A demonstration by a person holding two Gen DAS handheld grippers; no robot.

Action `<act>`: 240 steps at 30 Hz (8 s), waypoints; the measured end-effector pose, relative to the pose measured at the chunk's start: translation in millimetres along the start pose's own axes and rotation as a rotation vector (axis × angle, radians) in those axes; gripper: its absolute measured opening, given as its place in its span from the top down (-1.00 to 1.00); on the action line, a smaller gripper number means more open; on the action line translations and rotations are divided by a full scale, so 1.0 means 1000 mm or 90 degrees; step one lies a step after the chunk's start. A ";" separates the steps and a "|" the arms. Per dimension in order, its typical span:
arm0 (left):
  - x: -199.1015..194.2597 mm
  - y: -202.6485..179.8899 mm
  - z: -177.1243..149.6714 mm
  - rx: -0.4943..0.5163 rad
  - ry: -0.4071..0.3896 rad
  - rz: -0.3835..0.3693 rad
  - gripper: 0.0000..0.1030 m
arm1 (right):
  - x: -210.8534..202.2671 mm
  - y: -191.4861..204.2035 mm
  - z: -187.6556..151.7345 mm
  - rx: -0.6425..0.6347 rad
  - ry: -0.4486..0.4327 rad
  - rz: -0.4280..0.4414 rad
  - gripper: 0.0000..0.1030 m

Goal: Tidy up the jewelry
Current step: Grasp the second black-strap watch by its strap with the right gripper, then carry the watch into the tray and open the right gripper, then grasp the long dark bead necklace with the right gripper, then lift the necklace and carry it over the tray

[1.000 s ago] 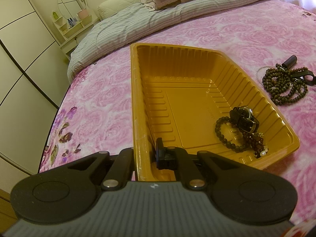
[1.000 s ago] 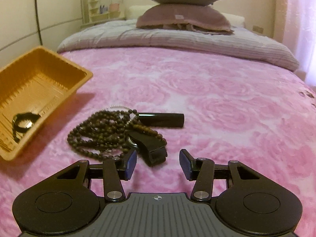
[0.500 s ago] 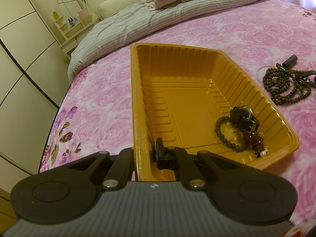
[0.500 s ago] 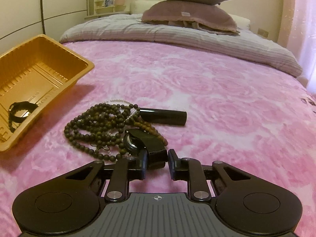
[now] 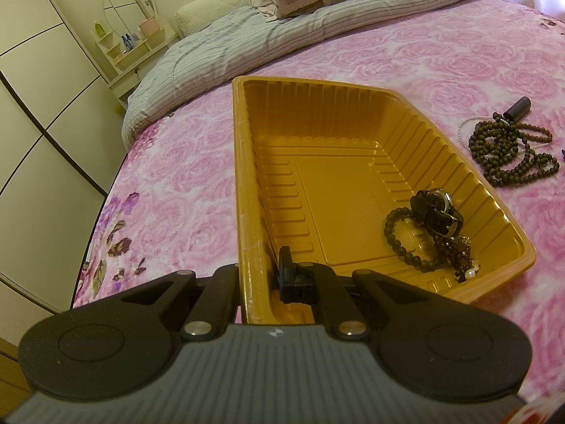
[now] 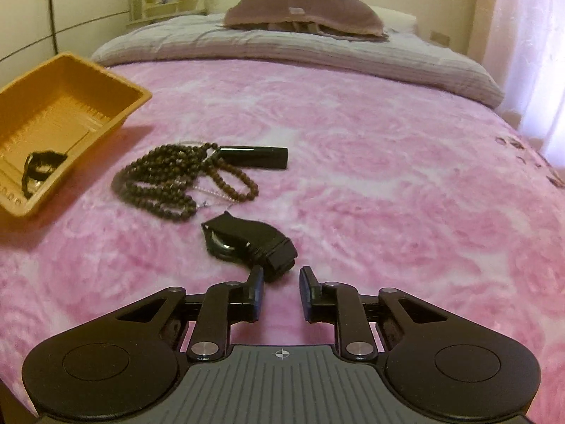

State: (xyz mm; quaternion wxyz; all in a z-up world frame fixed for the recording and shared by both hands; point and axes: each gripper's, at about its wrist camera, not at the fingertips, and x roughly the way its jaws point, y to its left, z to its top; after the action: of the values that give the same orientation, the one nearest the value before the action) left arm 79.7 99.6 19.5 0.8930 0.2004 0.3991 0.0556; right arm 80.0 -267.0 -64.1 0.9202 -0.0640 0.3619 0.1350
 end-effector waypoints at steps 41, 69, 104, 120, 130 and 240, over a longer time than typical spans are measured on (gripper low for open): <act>-0.001 0.000 0.000 0.000 0.002 0.000 0.92 | 0.013 0.004 0.035 -0.086 0.032 0.109 0.57; 0.001 -0.003 0.003 0.001 0.002 -0.004 0.92 | -0.014 0.057 0.103 -0.117 -0.065 0.151 0.57; 0.006 0.003 0.002 -0.004 0.003 -0.021 0.92 | 0.045 0.178 0.168 -0.114 -0.082 0.320 0.37; 0.005 0.003 0.002 -0.003 0.004 -0.018 0.92 | 0.028 0.049 0.070 0.084 -0.030 0.152 0.03; 0.005 0.004 0.001 -0.002 0.007 -0.017 0.92 | 0.024 0.014 0.033 0.124 -0.008 0.109 0.04; 0.005 0.002 0.004 0.002 0.010 -0.013 0.91 | -0.132 0.039 0.174 -0.287 -0.289 0.028 0.87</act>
State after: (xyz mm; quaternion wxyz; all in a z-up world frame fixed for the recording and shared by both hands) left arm 86.1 101.4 19.1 0.8900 0.1972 0.4084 0.0472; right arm 88.9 -218.7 152.3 0.9370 -0.2266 0.1096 0.2424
